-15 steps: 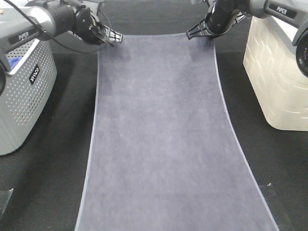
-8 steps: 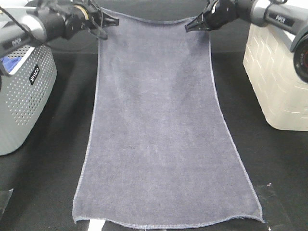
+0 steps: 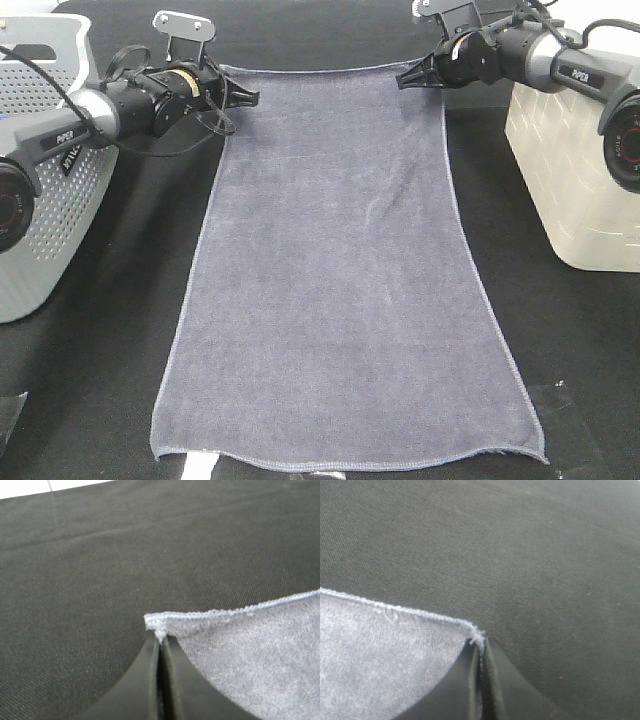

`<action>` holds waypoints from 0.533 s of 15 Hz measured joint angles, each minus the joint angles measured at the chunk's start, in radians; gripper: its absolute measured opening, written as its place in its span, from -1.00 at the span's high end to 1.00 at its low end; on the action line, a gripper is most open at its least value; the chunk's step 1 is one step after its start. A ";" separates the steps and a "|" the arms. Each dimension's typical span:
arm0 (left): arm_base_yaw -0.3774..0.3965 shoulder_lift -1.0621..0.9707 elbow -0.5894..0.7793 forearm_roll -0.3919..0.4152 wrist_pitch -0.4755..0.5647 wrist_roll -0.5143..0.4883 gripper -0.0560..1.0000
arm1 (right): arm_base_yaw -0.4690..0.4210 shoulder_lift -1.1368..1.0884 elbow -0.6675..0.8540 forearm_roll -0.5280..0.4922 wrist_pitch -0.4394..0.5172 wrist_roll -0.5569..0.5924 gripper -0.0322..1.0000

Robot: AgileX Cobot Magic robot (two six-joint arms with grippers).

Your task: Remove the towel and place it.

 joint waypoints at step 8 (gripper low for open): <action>0.000 0.000 0.000 0.041 0.115 0.000 0.10 | -0.002 0.011 0.000 0.005 0.043 0.019 -0.19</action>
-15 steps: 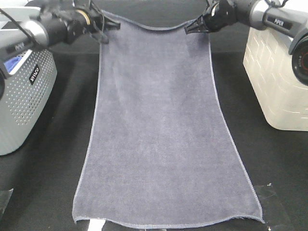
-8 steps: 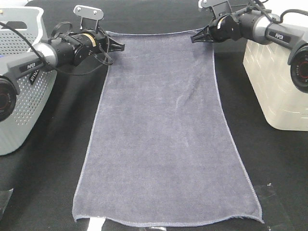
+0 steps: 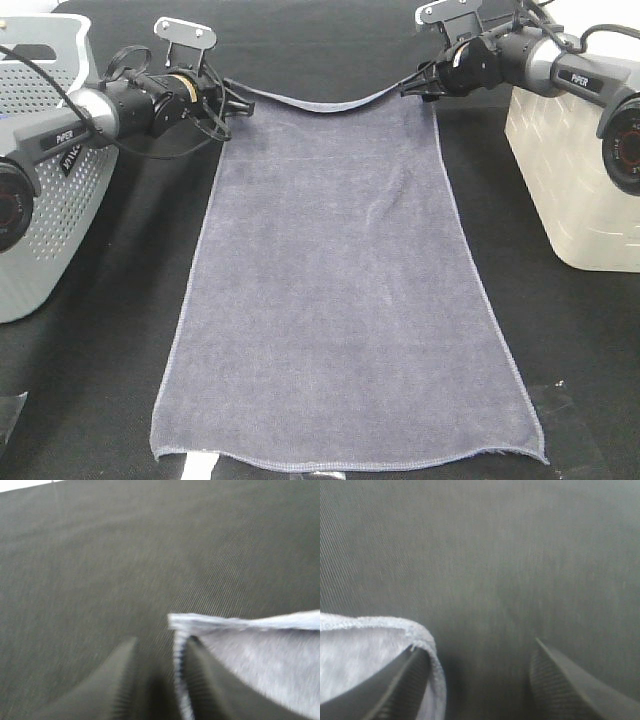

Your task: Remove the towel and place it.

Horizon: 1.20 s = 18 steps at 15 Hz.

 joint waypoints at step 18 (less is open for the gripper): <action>0.000 -0.035 -0.193 -0.070 0.284 0.000 0.06 | 0.001 -0.078 0.000 0.127 0.151 0.001 -0.19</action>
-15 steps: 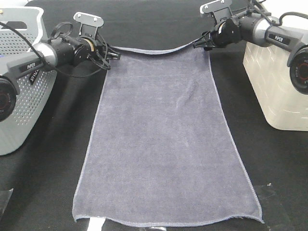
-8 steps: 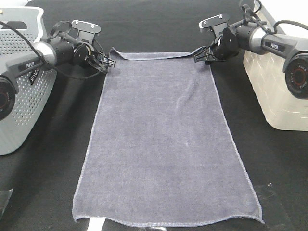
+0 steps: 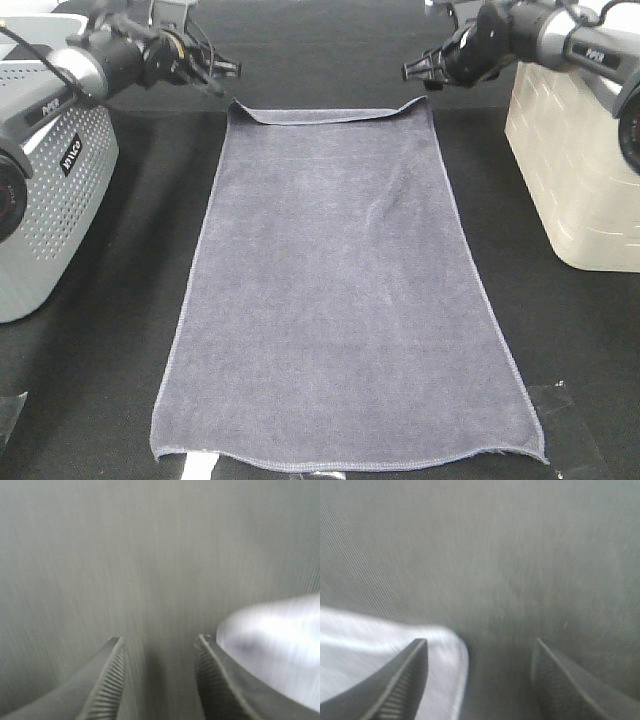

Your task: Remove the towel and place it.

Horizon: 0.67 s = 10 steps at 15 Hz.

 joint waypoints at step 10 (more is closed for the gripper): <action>-0.090 -0.230 -0.044 -0.048 0.383 0.002 0.06 | 0.000 -0.252 0.000 0.093 0.224 0.000 -0.19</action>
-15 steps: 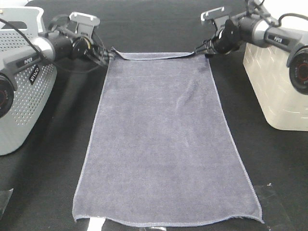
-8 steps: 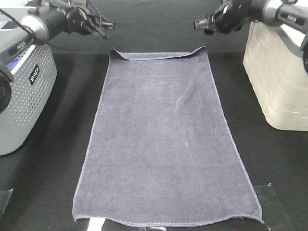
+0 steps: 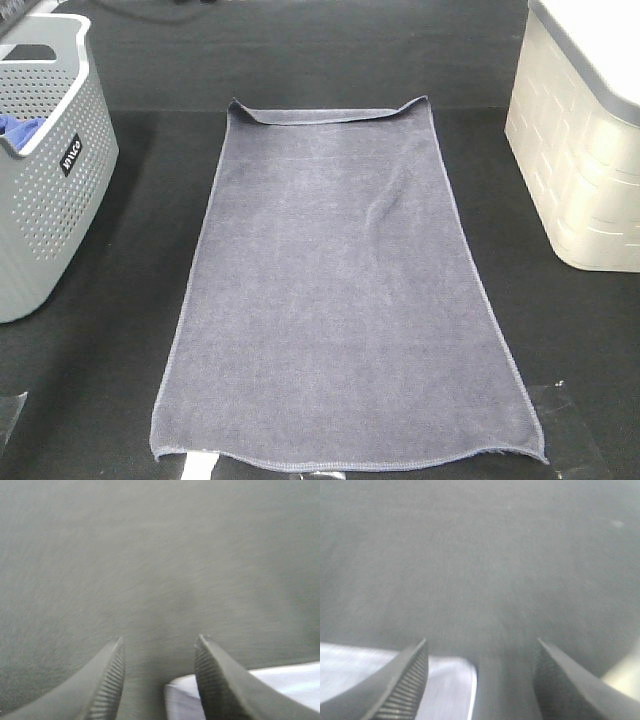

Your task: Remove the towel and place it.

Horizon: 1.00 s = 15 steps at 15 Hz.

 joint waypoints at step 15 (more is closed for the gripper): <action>-0.028 -0.474 0.127 -0.083 0.473 0.102 0.06 | 0.000 -0.464 0.183 0.079 0.585 0.000 -0.19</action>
